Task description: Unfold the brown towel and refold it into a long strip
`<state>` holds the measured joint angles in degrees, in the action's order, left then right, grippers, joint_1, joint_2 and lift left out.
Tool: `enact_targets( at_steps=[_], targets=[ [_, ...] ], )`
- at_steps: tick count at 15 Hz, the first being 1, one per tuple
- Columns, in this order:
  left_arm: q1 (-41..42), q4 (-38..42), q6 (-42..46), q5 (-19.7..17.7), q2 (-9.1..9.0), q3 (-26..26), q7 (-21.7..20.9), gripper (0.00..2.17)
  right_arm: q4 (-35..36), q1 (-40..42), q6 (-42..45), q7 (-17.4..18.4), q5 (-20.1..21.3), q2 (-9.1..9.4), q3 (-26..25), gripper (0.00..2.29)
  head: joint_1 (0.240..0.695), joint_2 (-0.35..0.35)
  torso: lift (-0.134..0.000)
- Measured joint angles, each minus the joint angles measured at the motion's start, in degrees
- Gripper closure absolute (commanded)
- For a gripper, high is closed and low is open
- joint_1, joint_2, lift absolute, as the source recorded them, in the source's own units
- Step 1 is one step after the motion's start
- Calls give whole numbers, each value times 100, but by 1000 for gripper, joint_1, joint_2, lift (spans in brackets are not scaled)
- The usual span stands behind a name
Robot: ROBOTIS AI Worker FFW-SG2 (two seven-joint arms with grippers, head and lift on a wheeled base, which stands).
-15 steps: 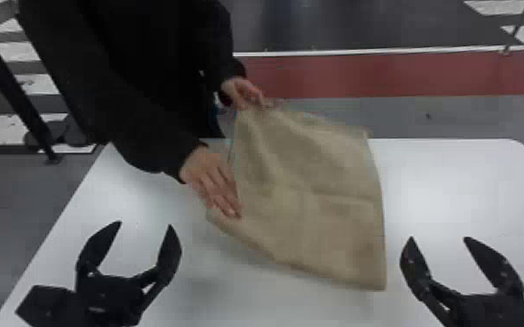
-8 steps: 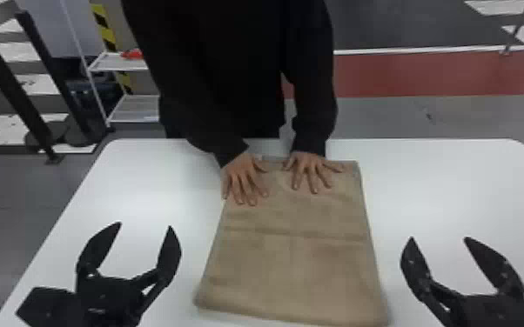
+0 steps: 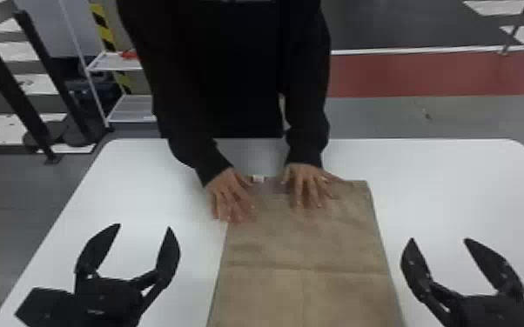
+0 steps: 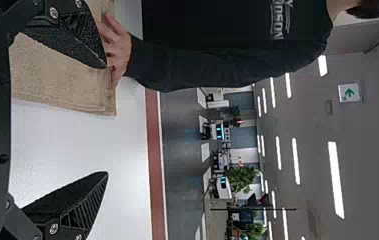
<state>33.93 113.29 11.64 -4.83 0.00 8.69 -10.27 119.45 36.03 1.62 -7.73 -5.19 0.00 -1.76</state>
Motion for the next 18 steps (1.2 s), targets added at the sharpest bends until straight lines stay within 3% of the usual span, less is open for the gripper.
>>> enact_targets(
  at_steps=[13, 16, 18],
  targets=[
    [-91, 49, -99, 63, 0, -93, -31, 154, 26, 3, -55, 0, 0, 0, -45, 130, 695, 71, -118],
    [-362, 69, -511, 367, 0, -324, -268, 208, 44, 8, -118, 0, 0, 0, -75, 130, 695, 27, -118],
    [-753, 71, -1287, 547, 0, -507, -595, 208, 58, 9, -152, 0, 6, 0, -79, 130, 695, -21, -118]
  ],
)
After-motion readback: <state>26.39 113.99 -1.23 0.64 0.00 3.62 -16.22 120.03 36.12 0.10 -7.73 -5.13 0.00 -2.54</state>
